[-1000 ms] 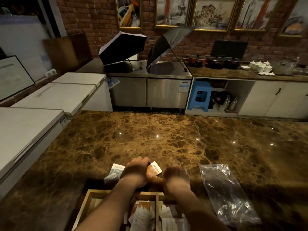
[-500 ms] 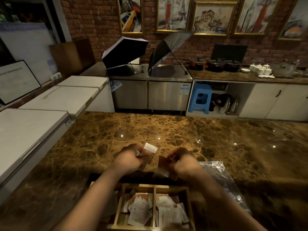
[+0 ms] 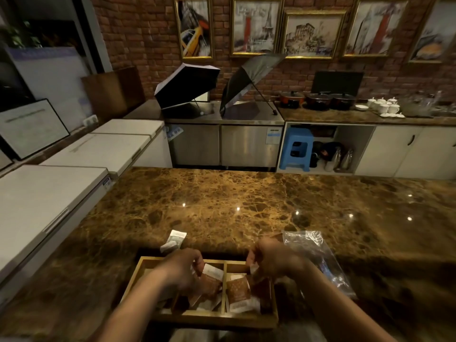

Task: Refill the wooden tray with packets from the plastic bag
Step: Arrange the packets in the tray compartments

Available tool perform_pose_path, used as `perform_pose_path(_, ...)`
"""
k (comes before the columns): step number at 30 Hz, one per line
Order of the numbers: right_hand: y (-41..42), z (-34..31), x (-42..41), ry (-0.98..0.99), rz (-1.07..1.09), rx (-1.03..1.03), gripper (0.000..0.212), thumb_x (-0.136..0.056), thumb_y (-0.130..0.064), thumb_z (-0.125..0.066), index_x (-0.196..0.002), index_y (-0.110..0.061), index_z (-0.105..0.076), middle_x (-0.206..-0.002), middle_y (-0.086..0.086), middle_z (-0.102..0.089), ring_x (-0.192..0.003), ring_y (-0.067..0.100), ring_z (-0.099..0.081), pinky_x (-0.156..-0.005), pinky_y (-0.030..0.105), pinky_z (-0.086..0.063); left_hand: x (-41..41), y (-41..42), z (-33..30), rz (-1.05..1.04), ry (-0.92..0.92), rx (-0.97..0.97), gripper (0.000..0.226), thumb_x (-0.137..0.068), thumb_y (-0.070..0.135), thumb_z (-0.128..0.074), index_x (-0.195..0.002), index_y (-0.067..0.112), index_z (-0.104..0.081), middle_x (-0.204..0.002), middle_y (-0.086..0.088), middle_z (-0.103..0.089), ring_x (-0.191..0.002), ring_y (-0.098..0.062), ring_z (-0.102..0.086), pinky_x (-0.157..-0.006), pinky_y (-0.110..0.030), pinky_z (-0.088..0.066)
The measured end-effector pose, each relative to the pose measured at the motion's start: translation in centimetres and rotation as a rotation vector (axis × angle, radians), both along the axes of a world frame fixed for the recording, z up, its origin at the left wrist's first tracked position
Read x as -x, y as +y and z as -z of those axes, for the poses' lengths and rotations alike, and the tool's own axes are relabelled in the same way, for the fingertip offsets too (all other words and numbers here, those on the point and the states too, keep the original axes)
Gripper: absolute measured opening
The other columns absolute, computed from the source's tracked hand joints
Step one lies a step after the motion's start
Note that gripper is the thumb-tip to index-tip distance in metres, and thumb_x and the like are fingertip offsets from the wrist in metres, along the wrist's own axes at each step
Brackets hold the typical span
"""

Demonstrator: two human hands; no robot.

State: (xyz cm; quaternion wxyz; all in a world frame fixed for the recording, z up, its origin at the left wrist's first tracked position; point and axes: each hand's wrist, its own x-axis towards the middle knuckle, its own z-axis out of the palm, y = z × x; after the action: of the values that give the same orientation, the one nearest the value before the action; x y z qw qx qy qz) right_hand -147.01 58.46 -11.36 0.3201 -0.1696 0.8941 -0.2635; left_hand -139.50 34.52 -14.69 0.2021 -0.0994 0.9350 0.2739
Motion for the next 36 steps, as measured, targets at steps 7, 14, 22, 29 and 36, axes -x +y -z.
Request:
perform_pose_path(7, -0.2, -0.7, 0.5, 0.157, 0.092, 0.112, 0.033, -0.078, -0.014, -0.084, -0.106, -0.018, -0.066, -0.105, -0.002, -0.062, -0.096, 0.015, -0.063, -0.079, 0.034, -0.063, 0.1, -0.3, -1.6, -0.069, 0.117, -0.063, 0.05, -0.068, 0.017, -0.091, -0.099, 0.035, -0.057, -0.092, 0.005, -0.069, -0.079, -0.007, -0.065, -0.06, -0.021, -0.051)
perform_pose_path(14, -2.2, 1.6, -1.5, 0.22, -0.112, -0.063, 0.034, -0.086, -0.019, -0.076, -0.119, -0.025, -0.065, -0.125, -0.001, -0.057, -0.112, 0.016, -0.056, -0.093, 0.031, -0.054, -1.0, 1.9, -0.2, 0.036, 0.107, -0.065, 0.047, -0.076, 0.025, -0.086, -0.109, 0.041, -0.057, -0.105, 0.012, -0.065, -0.096, -0.005, -0.064, -0.078, -0.024, -0.056)
perform_pose_path(22, -3.6, 1.0, -0.1, 0.48, -0.045, -0.096, 0.027, -0.088, -0.042, -0.07, -0.113, -0.032, -0.066, -0.112, -0.004, -0.066, -0.105, 0.017, -0.062, -0.093, 0.039, -0.055, -1.4, 0.9, -1.3, 0.366, 0.122, 0.22, 0.066, -0.078, 0.034, -0.081, -0.128, 0.05, -0.041, -0.134, 0.018, -0.045, -0.117, -0.019, -0.059, -0.094, -0.045, -0.055)
perform_pose_path(29, -7.0, 1.0, 0.7, 0.443, -0.069, -0.017, 0.02, -0.092, -0.036, -0.067, -0.112, -0.034, -0.067, -0.105, -0.008, -0.07, -0.094, 0.011, -0.066, -0.085, 0.032, -0.058, -0.5, -1.7, -1.3, 0.204, 0.474, 0.283, 0.04, -0.087, 0.054, -0.066, -0.121, 0.038, -0.053, -0.119, 0.017, -0.054, -0.104, -0.01, -0.059, -0.08, -0.028, -0.049)
perform_pose_path(36, -12.0, 1.5, 1.4, 0.371, -0.082, 0.006, 0.024, -0.091, -0.031, -0.066, -0.115, -0.032, -0.069, -0.113, -0.005, -0.072, -0.102, 0.014, -0.067, -0.091, 0.034, -0.057, 2.9, -10.7, 1.9, -0.173, 0.344, 0.199, 0.027, -0.088, 0.047, -0.065, -0.114, 0.038, -0.062, -0.113, 0.008, -0.071, -0.101, -0.017, -0.067, -0.083, -0.032, -0.049)
